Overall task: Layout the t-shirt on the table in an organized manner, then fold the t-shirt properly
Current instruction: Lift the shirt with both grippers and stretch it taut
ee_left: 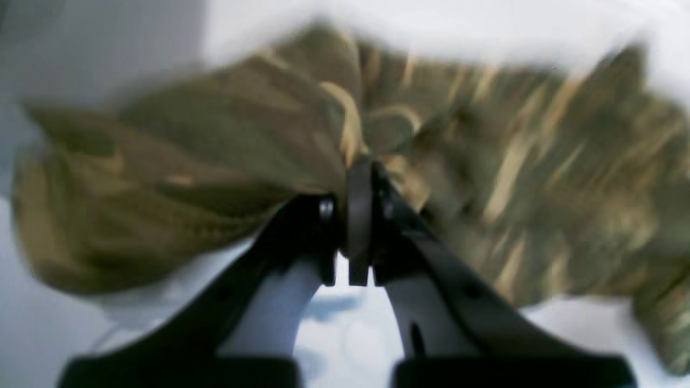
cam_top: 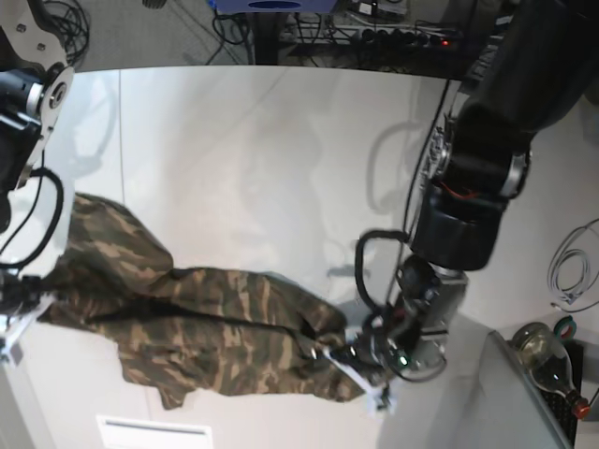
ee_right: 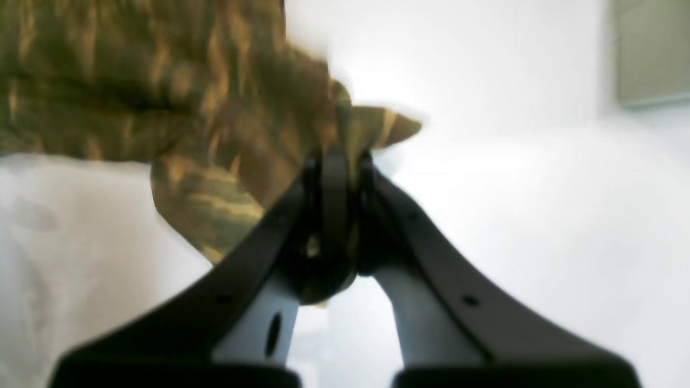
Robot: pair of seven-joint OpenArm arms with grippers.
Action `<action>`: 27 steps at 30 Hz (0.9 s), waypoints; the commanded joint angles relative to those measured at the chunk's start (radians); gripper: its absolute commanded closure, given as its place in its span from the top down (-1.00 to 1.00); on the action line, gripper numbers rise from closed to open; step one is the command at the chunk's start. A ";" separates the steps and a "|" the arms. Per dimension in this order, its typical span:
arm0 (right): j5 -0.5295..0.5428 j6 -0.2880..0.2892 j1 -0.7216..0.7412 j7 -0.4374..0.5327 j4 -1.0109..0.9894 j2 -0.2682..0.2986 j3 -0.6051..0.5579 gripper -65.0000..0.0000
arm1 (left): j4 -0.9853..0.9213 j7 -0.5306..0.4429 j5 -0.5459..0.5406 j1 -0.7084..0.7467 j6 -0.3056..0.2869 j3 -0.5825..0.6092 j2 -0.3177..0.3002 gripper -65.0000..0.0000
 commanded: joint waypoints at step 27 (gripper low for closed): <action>-0.077 -0.164 -0.178 0.279 0.246 -0.074 -0.526 -0.08 | -0.067 -0.143 0.045 -0.146 -0.010 -0.008 0.104 -1.00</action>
